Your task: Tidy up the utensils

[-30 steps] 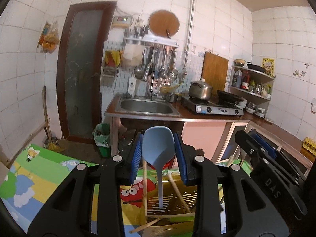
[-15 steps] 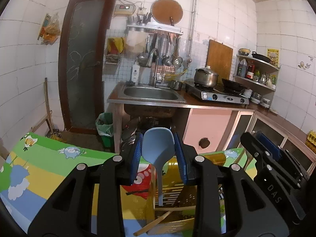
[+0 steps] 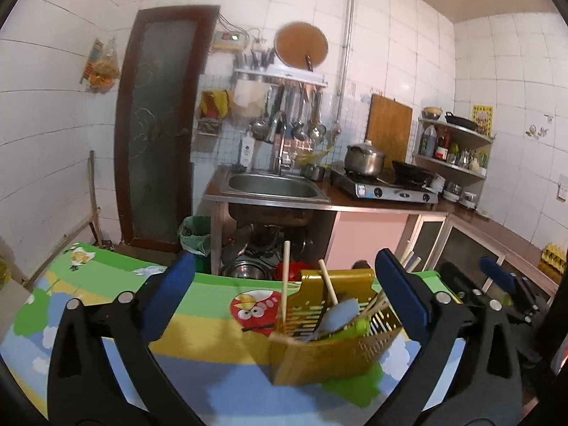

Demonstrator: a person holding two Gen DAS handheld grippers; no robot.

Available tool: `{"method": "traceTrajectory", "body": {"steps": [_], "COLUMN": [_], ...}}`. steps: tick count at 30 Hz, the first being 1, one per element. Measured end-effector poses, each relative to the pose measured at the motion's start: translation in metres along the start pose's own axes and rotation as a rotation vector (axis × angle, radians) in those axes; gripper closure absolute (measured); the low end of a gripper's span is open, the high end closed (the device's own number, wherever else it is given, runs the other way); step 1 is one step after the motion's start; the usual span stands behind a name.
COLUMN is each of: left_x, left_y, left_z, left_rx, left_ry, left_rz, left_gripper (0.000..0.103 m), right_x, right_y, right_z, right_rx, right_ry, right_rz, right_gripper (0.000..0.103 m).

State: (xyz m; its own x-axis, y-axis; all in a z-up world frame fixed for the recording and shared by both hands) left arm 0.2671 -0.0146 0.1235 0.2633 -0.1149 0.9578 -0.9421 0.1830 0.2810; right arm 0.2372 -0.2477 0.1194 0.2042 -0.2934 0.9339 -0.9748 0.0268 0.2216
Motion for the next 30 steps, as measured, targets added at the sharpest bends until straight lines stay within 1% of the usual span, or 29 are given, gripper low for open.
{"method": "traceTrajectory", "body": {"steps": [1, 4, 7, 11, 13, 15, 18, 20, 23, 24, 27, 30], "left_x": [-0.004, -0.019, -0.047, -0.089, -0.106, -0.128, -0.154, -0.167, -0.179, -0.182, -0.184, -0.187], "left_y": [0.012, 0.036, 0.060, 0.088, 0.097, 0.107, 0.115, 0.120, 0.131, 0.134, 0.138, 0.140], "left_z": [0.000, -0.003, -0.006, -0.011, -0.010, -0.005, -0.001, -0.001, 0.002, 0.003, 0.004, 0.005], "left_rx": [0.008, 0.018, -0.004, 0.019, 0.041, 0.077, 0.082, 0.088, 0.125, 0.136, 0.157, 0.155], "left_ry": [-0.005, -0.013, 0.002, 0.010, -0.015, -0.064, -0.096, -0.102, -0.113, -0.118, -0.126, -0.133], "left_rz": [-0.001, -0.025, -0.059, -0.085, -0.088, -0.107, -0.139, -0.130, -0.079, -0.056, -0.024, -0.014], "left_gripper": [0.005, 0.005, 0.005, 0.005, 0.005, 0.005, 0.005, 0.005, 0.005, 0.005, 0.005, 0.005], "right_x": [-0.001, -0.009, -0.031, -0.067, -0.088, -0.109, -0.133, -0.146, -0.160, -0.164, -0.169, -0.170], "right_y": [0.009, 0.038, 0.064, 0.086, 0.097, 0.109, 0.121, 0.127, 0.133, 0.135, 0.142, 0.145], "right_z": [-0.002, -0.003, -0.002, -0.001, -0.001, -0.002, -0.001, 0.001, 0.000, -0.001, -0.004, -0.005], "right_rx": [-0.002, -0.003, -0.008, -0.027, -0.041, -0.060, -0.071, -0.063, -0.073, -0.076, -0.086, -0.089], "right_ry": [0.002, 0.002, -0.007, -0.006, 0.007, 0.034, 0.041, 0.020, 0.016, 0.016, 0.029, 0.036], "right_rz": [0.002, -0.009, -0.028, -0.076, -0.090, -0.100, -0.125, -0.141, -0.147, -0.141, -0.100, -0.066], "right_gripper": [0.012, 0.007, 0.005, 0.005, 0.005, 0.005, 0.005, 0.005, 0.005, 0.005, 0.005, 0.005]}}
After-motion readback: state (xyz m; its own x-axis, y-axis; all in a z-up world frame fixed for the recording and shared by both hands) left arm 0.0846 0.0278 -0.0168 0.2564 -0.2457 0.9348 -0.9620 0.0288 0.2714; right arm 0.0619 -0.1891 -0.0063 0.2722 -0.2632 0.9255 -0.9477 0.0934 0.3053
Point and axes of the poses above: each gripper's, at about its wrist camera, not at the fingertips, and y roughly against the way its jaws point, z to its right, x to its top, the point moved 5 cm from there along -y, roughly the way its jaws point, and after that the axes turned 12 degrees about -y, right-handed, at the moved point
